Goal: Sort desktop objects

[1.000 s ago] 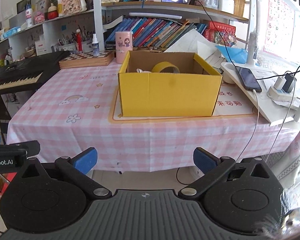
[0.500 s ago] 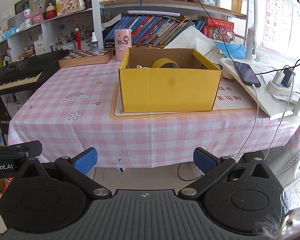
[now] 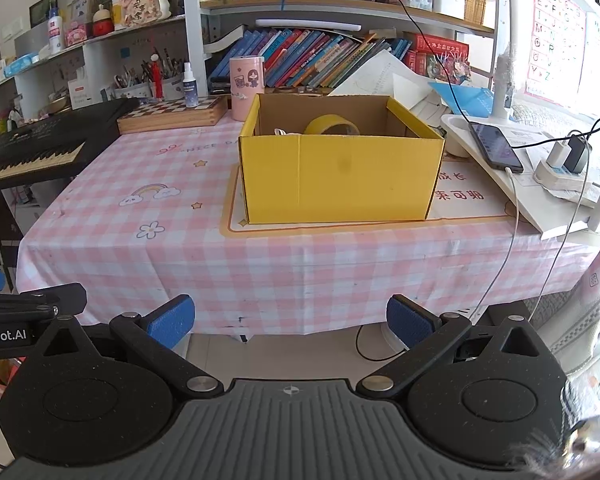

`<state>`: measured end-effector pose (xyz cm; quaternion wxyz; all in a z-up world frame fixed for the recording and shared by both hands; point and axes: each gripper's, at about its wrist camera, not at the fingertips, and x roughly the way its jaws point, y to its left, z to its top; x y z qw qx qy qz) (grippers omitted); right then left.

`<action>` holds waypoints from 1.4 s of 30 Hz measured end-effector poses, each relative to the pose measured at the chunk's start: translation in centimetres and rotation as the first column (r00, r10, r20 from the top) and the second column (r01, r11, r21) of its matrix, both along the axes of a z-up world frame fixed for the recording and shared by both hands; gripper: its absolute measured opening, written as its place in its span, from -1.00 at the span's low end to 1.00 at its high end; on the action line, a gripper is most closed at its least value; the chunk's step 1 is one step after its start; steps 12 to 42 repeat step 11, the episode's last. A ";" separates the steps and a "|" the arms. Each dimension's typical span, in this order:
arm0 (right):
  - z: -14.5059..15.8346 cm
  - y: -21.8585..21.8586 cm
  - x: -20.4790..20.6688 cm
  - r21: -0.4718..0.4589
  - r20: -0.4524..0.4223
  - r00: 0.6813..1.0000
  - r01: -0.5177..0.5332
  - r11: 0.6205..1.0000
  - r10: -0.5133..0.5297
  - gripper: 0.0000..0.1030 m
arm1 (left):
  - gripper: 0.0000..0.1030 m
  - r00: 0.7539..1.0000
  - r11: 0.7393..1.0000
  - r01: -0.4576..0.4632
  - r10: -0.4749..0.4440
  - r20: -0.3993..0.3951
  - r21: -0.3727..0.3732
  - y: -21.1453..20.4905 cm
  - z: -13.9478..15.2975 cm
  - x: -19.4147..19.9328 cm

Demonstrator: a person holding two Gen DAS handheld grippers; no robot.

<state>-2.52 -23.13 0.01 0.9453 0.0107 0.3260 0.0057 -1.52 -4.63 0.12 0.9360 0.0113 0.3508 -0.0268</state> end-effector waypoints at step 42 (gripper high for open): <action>-0.6 0.1 0.4 0.000 -0.019 1.000 -0.005 1.000 0.005 1.00 | 0.92 1.000 1.000 -0.002 0.002 -0.016 -0.009 0.1 -0.3 0.3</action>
